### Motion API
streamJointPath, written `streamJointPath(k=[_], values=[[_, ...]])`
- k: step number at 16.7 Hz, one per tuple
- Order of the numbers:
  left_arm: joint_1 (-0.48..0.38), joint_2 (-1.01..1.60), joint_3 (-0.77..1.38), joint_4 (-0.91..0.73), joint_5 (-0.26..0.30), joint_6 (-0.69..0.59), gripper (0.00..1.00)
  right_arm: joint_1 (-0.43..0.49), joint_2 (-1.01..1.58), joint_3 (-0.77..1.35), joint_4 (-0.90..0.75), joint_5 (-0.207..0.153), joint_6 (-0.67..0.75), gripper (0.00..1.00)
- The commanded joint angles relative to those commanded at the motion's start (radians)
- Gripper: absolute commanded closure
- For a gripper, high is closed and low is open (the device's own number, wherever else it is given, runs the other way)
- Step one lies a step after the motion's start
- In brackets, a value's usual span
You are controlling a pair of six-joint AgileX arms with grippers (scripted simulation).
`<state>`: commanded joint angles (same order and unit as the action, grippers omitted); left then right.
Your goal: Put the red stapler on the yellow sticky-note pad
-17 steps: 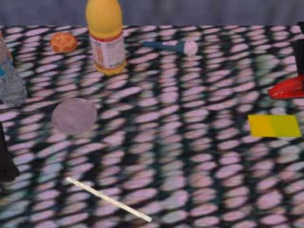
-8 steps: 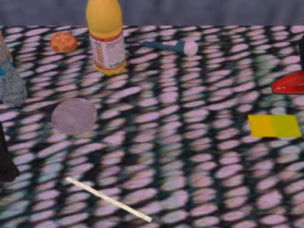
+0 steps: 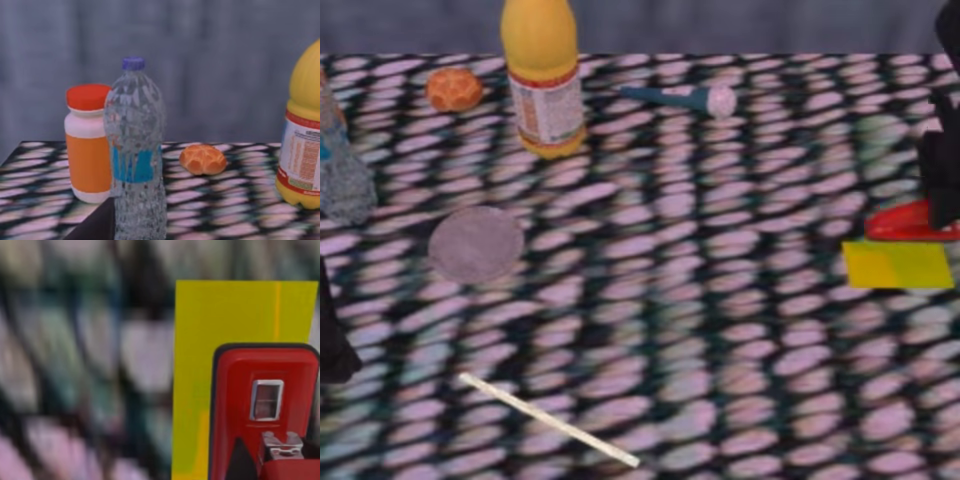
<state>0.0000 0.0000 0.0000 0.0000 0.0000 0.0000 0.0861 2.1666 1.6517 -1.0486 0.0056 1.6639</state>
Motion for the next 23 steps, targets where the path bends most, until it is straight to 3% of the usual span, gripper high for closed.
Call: streamJointPath(k=[7,20,23], values=[[0.000,0.000,0.000,0.000,0.000,0.000,0.00,0.005,0.018,-0.058,0.069,0.000,0.007,1.00],[0.000,0.000,0.000,0.000,0.000,0.000,0.00,0.005,0.018,-0.058,0.069,0.000,0.007,0.02],[0.000,0.000,0.000,0.000,0.000,0.000,0.00,0.005,0.018,-0.058,0.069,0.000,0.007,0.00]])
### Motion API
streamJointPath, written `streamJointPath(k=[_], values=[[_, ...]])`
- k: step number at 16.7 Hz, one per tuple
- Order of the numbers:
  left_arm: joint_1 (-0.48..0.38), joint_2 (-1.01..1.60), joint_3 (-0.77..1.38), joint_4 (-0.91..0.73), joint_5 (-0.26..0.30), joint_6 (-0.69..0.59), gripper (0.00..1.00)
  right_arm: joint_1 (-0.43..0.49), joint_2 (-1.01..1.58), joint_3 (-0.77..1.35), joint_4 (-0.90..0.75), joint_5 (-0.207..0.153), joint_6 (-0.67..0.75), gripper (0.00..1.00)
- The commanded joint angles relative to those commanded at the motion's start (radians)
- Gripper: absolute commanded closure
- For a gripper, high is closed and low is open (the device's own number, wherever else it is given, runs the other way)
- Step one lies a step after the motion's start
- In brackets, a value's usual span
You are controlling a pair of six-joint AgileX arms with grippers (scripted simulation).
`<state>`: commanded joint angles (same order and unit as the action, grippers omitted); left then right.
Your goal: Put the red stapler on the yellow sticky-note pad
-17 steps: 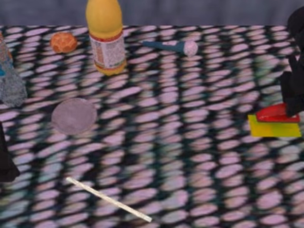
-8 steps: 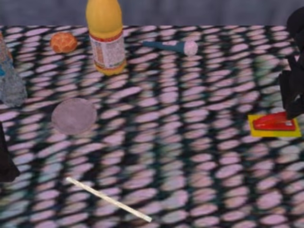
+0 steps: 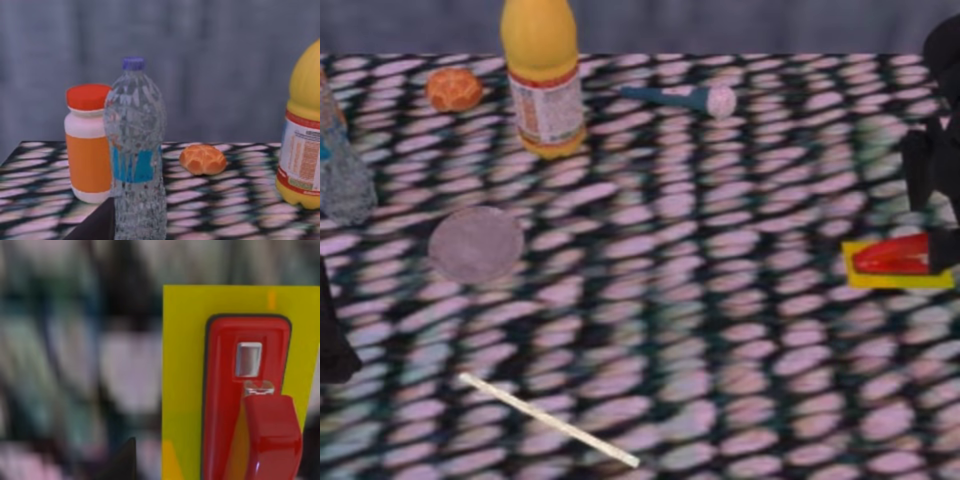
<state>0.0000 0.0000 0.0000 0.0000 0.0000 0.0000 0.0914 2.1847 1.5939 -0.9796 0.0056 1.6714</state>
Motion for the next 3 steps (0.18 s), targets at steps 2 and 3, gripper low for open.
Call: streamJointPath(k=[2,3], values=[[0.000,0.000,0.000,0.000,0.000,0.000,0.00,0.000,0.000,0.000,0.000,0.000,0.000,0.00],[0.000,0.000,0.000,0.000,0.000,0.000,0.00,0.000,0.000,0.000,0.000,0.000,0.000,0.00]])
